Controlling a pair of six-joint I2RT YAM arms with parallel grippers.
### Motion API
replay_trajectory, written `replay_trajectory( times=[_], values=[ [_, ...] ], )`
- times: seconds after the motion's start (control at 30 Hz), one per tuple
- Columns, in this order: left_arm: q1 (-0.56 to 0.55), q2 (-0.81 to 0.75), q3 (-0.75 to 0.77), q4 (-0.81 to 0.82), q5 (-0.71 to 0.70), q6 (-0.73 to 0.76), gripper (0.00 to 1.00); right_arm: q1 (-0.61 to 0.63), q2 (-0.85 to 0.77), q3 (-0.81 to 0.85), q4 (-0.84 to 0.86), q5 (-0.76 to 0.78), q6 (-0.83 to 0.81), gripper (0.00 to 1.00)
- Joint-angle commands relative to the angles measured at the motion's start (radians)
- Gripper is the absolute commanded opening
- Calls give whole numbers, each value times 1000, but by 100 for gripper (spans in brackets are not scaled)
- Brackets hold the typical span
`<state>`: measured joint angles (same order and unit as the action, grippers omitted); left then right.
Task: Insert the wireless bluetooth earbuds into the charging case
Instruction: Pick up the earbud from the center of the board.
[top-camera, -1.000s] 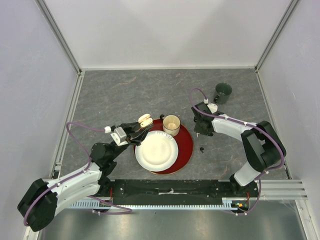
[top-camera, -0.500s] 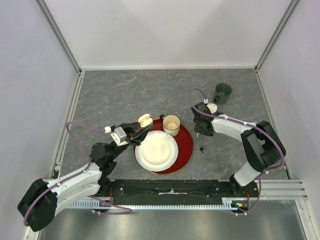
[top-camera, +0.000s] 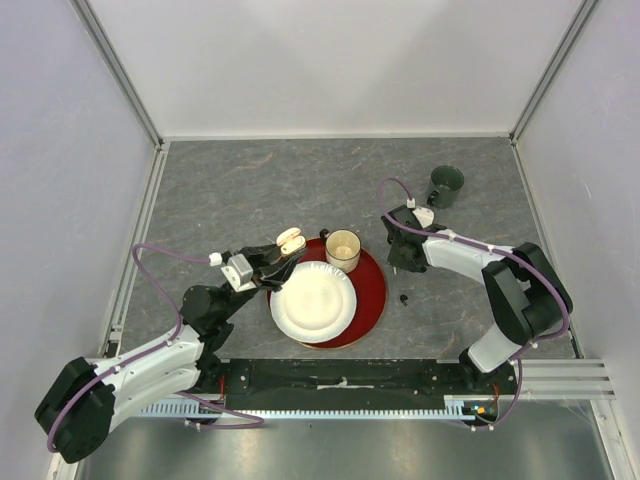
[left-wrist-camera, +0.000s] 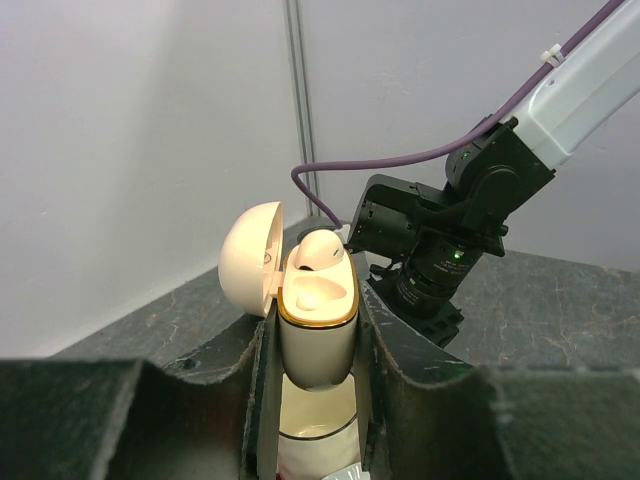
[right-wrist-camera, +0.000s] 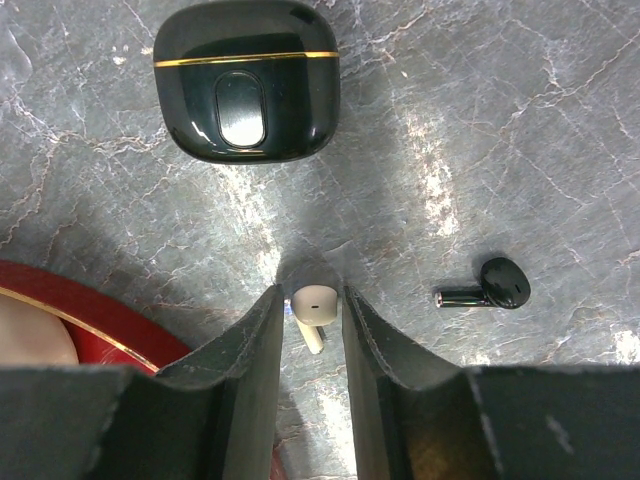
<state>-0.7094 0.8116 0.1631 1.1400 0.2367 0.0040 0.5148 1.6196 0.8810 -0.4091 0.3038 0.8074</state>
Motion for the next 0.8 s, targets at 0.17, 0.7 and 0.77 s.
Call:
replay_trajectory(
  times=[0.17, 0.7, 0.77],
  values=[
    [-2, -2, 1, 69, -22, 11, 2, 10, 5, -10, -37, -2, 16, 35],
    [-4, 8, 3, 67, -22, 7, 2, 11, -26, -14, -4, 0, 15, 11],
    [-2, 11, 6, 69, -23, 5, 2, 16, -70, -25, 33, -3, 3, 7]
  ],
)
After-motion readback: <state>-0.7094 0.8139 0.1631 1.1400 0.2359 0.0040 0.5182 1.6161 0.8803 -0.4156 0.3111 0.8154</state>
